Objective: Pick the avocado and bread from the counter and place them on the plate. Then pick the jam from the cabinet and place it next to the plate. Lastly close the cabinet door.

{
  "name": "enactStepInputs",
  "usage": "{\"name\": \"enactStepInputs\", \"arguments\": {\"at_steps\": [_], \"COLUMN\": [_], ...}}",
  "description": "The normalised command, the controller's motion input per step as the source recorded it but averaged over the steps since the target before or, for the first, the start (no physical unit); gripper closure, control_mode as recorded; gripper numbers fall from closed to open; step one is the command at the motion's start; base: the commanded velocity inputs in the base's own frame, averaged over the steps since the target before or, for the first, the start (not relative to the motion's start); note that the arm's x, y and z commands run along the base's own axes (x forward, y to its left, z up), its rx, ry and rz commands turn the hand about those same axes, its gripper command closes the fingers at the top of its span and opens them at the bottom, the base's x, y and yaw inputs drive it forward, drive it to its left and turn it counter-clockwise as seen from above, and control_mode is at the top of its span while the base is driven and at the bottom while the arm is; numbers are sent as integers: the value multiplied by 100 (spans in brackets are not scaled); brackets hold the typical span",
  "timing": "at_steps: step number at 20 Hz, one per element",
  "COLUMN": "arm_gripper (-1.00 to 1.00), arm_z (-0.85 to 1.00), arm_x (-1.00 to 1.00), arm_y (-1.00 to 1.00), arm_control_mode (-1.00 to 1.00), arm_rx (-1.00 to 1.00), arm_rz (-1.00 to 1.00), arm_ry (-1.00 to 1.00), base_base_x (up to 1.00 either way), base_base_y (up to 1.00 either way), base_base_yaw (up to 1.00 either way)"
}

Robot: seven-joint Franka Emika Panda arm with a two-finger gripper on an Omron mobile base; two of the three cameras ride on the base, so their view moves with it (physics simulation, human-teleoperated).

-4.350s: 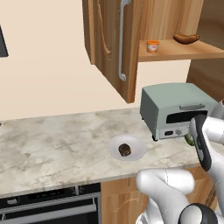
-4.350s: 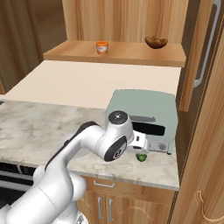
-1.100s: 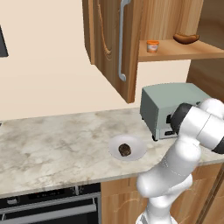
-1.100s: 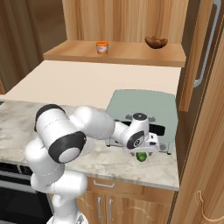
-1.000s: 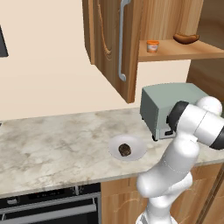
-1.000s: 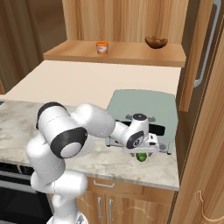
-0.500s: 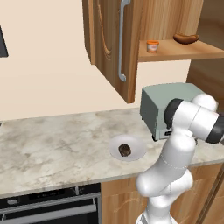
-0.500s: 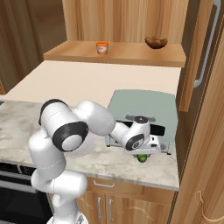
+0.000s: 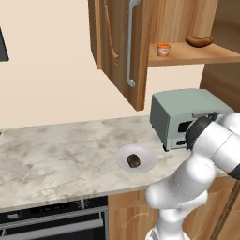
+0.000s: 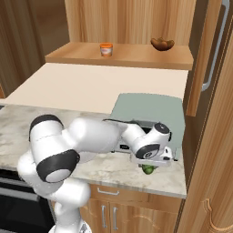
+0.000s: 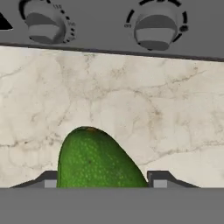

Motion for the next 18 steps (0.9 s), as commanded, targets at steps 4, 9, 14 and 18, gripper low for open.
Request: {"name": "enactStepInputs", "arguments": {"at_steps": [4,9,14,18], "arm_gripper": [100,100,100,100], "arm_z": [69,57,46,36], "arm_x": [-61,-37,-12,0], "arm_y": [35,77,99,100], "arm_control_mode": [-100,-100,-100,-100], "arm_rx": [13,2,0,0], "arm_rz": [0,-2,-11,-13], "arm_ry": [-3,-11,-14,-4], "base_base_x": [0,0,0,0], "base_base_y": [0,0,0,0], "base_base_yaw": [0,0,0,0]}}
